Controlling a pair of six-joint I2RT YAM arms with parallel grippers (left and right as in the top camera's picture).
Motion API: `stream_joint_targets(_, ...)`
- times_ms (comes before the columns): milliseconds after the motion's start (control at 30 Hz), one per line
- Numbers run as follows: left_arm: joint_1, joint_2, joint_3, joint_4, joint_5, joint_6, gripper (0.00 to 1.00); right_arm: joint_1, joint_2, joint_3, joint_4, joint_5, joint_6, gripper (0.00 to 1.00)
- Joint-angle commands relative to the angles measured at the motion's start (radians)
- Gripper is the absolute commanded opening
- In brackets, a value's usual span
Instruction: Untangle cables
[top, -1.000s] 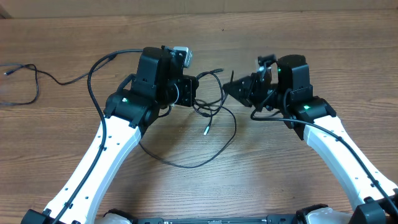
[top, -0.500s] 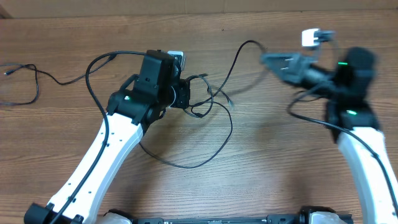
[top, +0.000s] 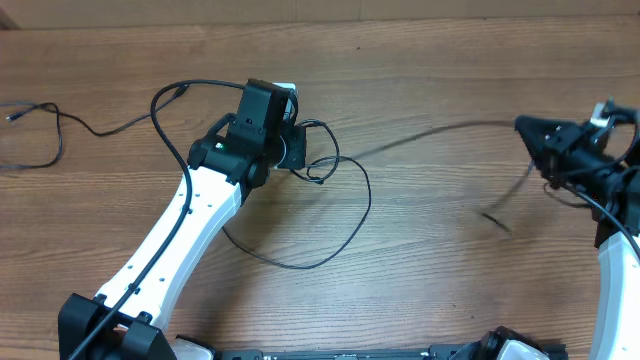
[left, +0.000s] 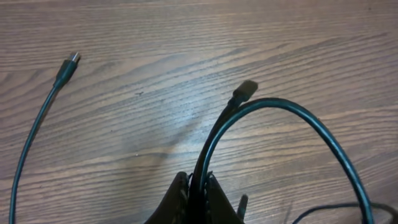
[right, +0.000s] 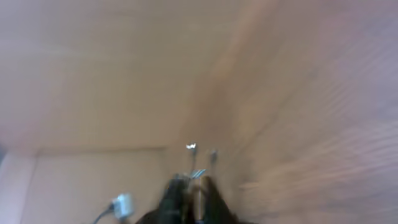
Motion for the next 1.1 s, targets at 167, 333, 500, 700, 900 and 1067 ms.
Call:
stream_joint_targets(167, 0.002, 0.005, 0.008, 0.02, -0.023, 0.013, 0.04, -0.003, -0.007, 0.008, -0.105, 0.18, -0.16, 0.83)
stream_joint_targets(333, 0.002, 0.005, 0.008, 0.061, 0.015, 0.011, 0.04, 0.049, -0.007, 0.008, -0.152, 0.061, -0.331, 0.9)
stream_joint_targets(500, 0.002, 0.005, 0.008, 0.088, 0.084, 0.012, 0.04, 0.196, -0.007, 0.008, -0.187, 0.048, -0.489, 0.95)
stream_joint_targets(700, 0.004, 0.005, 0.008, 0.077, 0.188, 0.035, 0.04, 0.438, 0.003, 0.007, -0.163, 0.074, -0.784, 0.95)
stream_joint_targets(900, 0.049, 0.005, 0.008, 0.071, 0.32, 0.035, 0.04, 0.632, 0.111, 0.007, -0.065, 0.219, -0.836, 0.89)
stream_joint_targets(1067, 0.095, 0.005, 0.008, 0.07, 0.401, 0.035, 0.04, 0.691, 0.206, 0.007, -0.047, 0.201, -0.861, 0.79)
